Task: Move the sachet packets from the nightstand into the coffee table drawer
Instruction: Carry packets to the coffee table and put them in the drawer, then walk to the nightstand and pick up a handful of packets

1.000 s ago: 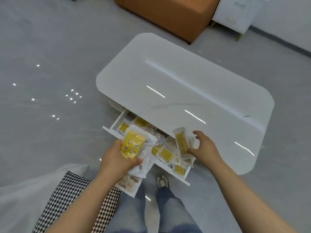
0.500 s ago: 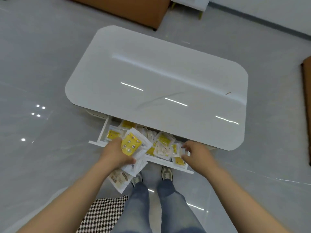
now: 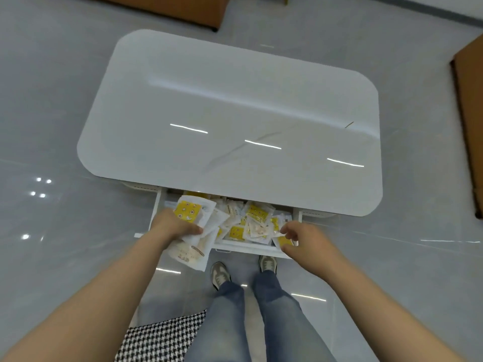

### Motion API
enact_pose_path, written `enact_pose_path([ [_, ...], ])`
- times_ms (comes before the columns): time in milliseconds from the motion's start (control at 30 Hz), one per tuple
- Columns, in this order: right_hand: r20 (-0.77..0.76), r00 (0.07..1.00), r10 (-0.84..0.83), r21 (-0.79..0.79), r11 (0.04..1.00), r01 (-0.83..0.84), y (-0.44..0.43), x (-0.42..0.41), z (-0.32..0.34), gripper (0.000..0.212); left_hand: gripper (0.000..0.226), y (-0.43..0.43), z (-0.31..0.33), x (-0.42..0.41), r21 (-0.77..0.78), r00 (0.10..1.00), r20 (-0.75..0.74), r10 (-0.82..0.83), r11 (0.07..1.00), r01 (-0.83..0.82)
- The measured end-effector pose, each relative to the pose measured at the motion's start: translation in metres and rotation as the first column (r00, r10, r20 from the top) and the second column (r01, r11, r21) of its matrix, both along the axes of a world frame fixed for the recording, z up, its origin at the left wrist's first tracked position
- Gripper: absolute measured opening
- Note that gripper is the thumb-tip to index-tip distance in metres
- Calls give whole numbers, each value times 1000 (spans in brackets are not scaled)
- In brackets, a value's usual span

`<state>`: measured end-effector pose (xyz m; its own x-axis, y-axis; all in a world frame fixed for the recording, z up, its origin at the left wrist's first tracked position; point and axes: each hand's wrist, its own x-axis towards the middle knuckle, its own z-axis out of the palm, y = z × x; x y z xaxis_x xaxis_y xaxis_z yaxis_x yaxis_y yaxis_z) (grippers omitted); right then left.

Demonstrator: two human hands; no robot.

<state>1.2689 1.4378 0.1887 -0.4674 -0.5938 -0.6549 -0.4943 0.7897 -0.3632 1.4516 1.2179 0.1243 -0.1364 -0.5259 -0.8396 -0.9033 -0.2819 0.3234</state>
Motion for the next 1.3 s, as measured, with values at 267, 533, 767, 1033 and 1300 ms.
enact_pose_path([
  [267, -15, 1000, 18, 15, 1000, -18, -10, 1, -20, 34, 95, -18, -40, -9, 63, 973, -97, 207, 977, -202],
  [533, 7, 1000, 9, 23, 1000, -9, -8, 6, -9, 34, 32, 12, -17, 2, -130, 926, -109, -362, 928, 348],
  [767, -68, 995, -73, 3, 997, 74, 30, -2, 33, 37, 38, 64, 44, -25, -251, 709, -96, -699, 706, 662],
  [1033, -95, 975, -203, -61, 978, 198, 115, -32, 84, 38, 43, 144, 119, -89, -416, 504, -32, -863, 470, 778],
  [1300, -196, 932, -304, -145, 949, 279, 257, -103, 133, 43, 38, 270, 158, -186, -471, 349, -3, -937, 309, 826],
])
